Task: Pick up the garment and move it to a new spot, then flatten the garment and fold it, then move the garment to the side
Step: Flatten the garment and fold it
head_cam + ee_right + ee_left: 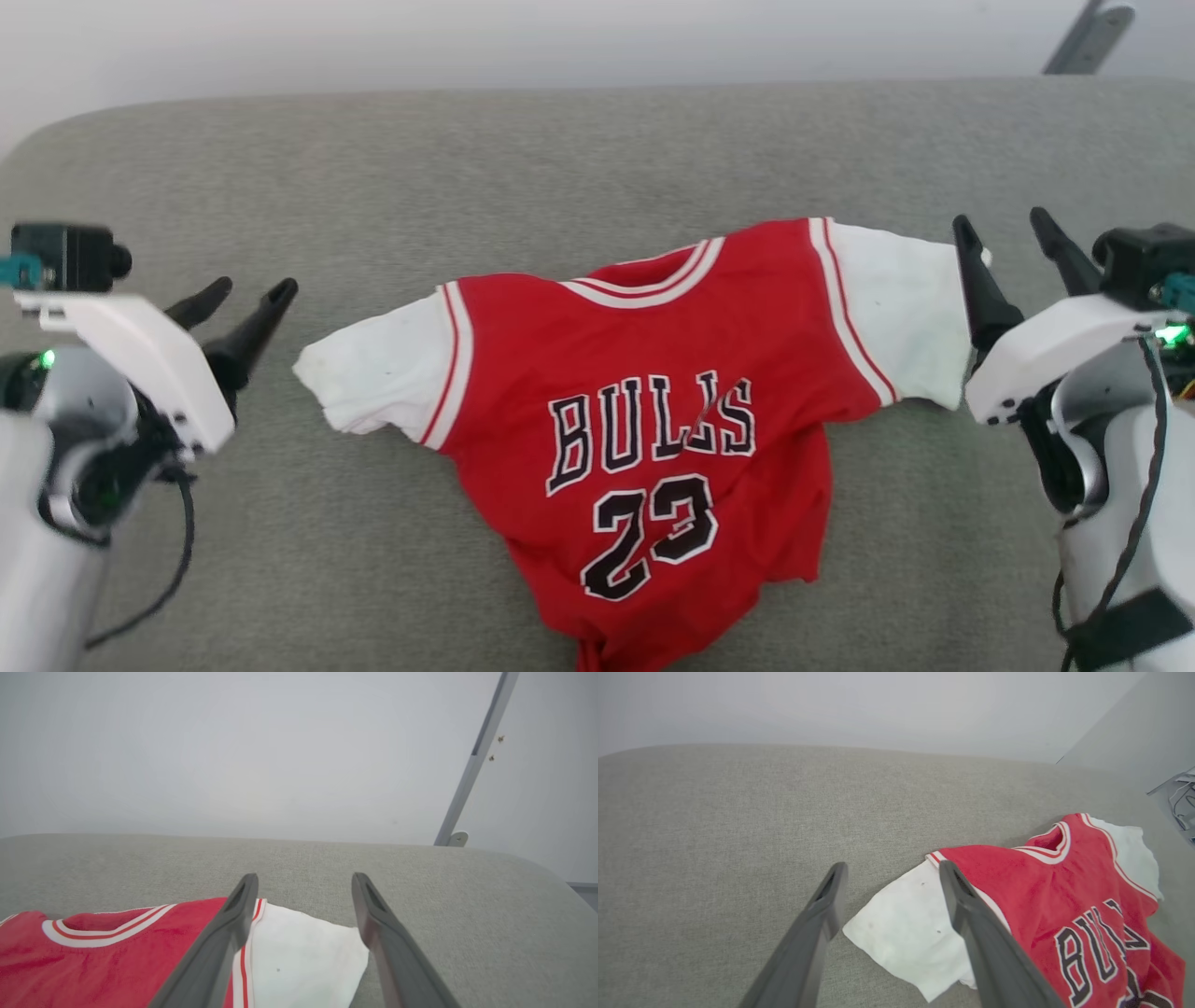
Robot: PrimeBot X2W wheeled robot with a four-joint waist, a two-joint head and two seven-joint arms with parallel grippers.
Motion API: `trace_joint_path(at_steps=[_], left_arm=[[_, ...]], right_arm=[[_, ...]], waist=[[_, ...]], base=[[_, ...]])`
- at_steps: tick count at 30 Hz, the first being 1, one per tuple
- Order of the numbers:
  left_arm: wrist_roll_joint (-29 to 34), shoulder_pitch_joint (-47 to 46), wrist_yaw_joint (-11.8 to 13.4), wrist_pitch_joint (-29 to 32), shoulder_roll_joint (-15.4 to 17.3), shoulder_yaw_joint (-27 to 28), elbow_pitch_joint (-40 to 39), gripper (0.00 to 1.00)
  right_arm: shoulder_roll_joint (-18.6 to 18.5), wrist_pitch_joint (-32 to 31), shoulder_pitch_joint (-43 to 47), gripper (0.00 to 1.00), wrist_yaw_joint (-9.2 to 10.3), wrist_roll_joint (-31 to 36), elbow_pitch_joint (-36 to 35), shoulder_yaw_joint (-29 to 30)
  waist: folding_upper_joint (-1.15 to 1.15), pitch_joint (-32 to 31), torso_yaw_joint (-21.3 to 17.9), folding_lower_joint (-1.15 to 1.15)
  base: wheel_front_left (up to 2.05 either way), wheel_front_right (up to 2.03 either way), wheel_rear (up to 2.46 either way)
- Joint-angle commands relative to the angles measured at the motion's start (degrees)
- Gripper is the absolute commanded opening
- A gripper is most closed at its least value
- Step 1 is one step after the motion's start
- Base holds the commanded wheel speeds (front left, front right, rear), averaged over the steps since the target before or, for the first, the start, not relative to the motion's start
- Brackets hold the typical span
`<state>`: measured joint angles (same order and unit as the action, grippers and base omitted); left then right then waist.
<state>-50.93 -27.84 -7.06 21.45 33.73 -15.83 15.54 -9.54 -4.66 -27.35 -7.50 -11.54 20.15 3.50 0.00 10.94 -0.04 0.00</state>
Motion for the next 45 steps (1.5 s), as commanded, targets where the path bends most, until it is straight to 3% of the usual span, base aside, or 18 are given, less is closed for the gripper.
trace_joint_path(at_steps=[1,12,20,27,28,29,37,45], left_arm=[[-1.23,-2.07,0.78,2.47,0.1,-0.21,1.55,1.0],[-3.2,-11.05,5.93,23.65,0.0,-5.49,14.87,1.0],[-1.39,-13.59,9.7,29.51,0.17,-7.97,20.53,1.0],[-1.9,-13.8,11.51,35.12,-1.19,-9.79,26.64,1.0],[-2.43,-13.72,12.28,36.04,-1.42,-9.64,27.41,0.37],[-2.47,-13.6,12.3,37.88,-1.58,-10.22,28.09,0.0],[-3.5,-17.2,11.8,36.61,-3.76,-9.61,26.11,0.0],[-3.08,-21.91,11.91,34.22,-5.98,-9.44,25.7,0.0]], right_arm=[[0.55,-0.33,1.33,1.0,0.03,0.09,-1.83,0.33],[3.76,-5.36,6.61,1.0,0.02,1.01,-13.63,0.88],[4.82,-9.05,7.26,1.0,0.02,0.36,-16.07,0.79],[4.36,-14.38,5.75,1.0,0.02,-1.3,-15.46,-0.74],[4.26,-15.06,5.38,1.0,0.02,-1.59,-15.25,-0.72],[3.8,-15.82,5.11,1.0,0.02,-1.6,-14.86,-0.74],[-0.04,-21.71,-1.11,1.0,0.01,-3.05,-9.43,-0.14],[-4.07,-29.44,-11.08,1.0,0.02,-5.68,1.96,-0.75]], waist=[[0.0,0.67,-1.26,0.0],[0.0,3.76,-6.09,0.0],[0.0,6.43,-8.06,0.0],[0.0,8.4,-8.71,0.0],[0.0,8.64,-8.67,0.0],[0.0,8.82,-8.6,0.0],[0.0,11.36,-6.24,0.0],[0.0,14.29,-2.86,0.0]], base=[[0.0,0.0,0.0],[0.0,0.0,0.0],[0.0,0.0,0.0],[0.0,0.0,0.0],[0.0,0.0,0.0],[0.0,0.0,0.0],[0.0,0.0,0.0],[0.0,0.0,0.0]])
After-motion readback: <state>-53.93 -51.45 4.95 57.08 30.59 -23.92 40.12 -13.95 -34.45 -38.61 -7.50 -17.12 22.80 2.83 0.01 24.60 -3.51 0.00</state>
